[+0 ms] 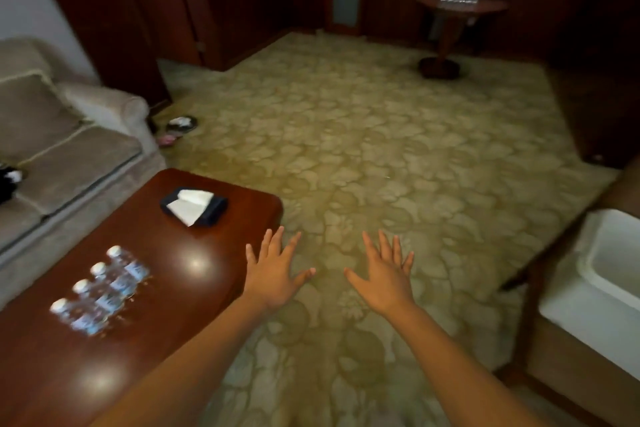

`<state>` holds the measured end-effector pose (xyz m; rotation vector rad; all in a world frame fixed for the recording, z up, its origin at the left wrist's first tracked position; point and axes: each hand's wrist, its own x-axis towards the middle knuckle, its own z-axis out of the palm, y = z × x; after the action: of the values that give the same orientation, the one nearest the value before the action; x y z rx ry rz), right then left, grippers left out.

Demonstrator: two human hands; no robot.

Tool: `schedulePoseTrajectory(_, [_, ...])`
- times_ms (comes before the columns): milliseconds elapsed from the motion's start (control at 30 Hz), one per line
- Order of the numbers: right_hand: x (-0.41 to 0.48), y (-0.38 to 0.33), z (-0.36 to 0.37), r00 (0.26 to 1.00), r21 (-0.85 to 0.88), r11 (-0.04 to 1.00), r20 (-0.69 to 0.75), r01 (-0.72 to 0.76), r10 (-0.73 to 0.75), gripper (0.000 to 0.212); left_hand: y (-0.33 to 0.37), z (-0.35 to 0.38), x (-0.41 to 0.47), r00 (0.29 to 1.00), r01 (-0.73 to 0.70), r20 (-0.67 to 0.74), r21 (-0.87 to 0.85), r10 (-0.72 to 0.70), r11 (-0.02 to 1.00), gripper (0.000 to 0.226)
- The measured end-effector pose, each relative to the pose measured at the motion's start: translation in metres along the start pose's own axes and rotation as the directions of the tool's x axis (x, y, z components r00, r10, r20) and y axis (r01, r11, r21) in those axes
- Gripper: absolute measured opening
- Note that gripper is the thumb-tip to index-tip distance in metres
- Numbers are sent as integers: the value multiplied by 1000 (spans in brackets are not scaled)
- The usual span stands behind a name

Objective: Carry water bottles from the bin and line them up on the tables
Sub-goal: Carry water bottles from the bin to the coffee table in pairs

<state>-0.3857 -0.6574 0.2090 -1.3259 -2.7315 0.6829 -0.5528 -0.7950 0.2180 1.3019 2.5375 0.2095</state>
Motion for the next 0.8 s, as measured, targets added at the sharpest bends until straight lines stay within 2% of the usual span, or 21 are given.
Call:
schedulePoseTrajectory(300, [-48, 193, -90, 974, 29, 981, -115, -191, 193, 87, 213, 45, 30, 973, -230, 39, 57, 228, 972, 88])
schedulePoseTrajectory(500, [-88, 334, -151, 942, 36, 953, -144, -300, 302, 84, 368, 87, 38, 925, -372, 92, 22, 368, 928, 80])
schedulePoseTrajectory(667, [-111, 417, -184, 903, 59, 921, -185, -384, 388, 81, 458, 101, 46, 879, -469, 122, 33, 462, 883, 79])
schedulePoseTrajectory(800, [-114, 463, -194, 855, 109, 881, -213, -461, 474, 79, 508, 115, 61, 829, -550, 164, 63, 535, 833, 90])
